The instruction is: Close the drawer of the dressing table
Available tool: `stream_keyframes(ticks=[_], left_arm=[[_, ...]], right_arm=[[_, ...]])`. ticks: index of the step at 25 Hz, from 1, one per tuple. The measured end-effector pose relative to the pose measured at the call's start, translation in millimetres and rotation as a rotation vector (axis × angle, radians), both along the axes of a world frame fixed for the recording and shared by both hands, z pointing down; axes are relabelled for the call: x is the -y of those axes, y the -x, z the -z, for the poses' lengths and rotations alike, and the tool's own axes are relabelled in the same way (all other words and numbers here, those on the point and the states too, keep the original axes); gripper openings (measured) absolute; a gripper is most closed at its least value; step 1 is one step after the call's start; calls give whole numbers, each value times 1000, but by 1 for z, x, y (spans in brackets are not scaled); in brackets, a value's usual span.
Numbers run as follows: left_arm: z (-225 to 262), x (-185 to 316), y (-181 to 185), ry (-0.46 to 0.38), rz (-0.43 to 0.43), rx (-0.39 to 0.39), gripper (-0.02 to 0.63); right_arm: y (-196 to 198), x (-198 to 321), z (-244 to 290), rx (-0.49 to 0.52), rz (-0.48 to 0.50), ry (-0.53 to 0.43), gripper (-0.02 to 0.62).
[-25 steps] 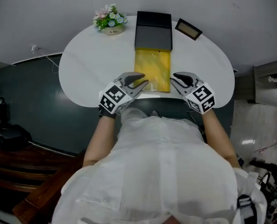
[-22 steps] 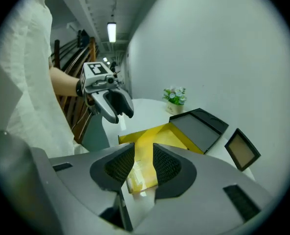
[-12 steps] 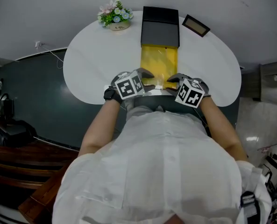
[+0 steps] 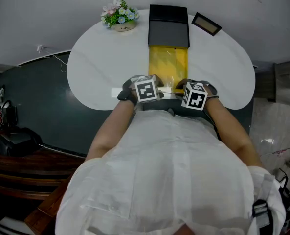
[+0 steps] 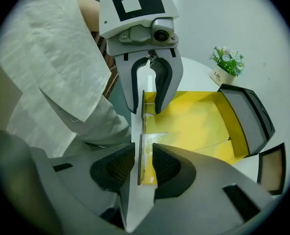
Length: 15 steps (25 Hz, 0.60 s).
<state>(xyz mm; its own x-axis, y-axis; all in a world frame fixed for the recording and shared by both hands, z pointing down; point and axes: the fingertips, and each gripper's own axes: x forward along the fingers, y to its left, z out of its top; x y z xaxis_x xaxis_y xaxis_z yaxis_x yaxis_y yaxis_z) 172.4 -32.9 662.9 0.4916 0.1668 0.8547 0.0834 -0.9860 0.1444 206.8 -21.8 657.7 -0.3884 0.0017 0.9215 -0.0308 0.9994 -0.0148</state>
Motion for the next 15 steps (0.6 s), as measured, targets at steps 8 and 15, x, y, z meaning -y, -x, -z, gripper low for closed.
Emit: stream_keyframes(ticks=[8,15], left_arm=[[-16,-8,-3,20,-14,55,103],[-28,-9,2,29,0,108,57]], right_arm=[[-3,-2,-16,-48,15,4,78],[-2,-5,-20,-56,24,-2,29]])
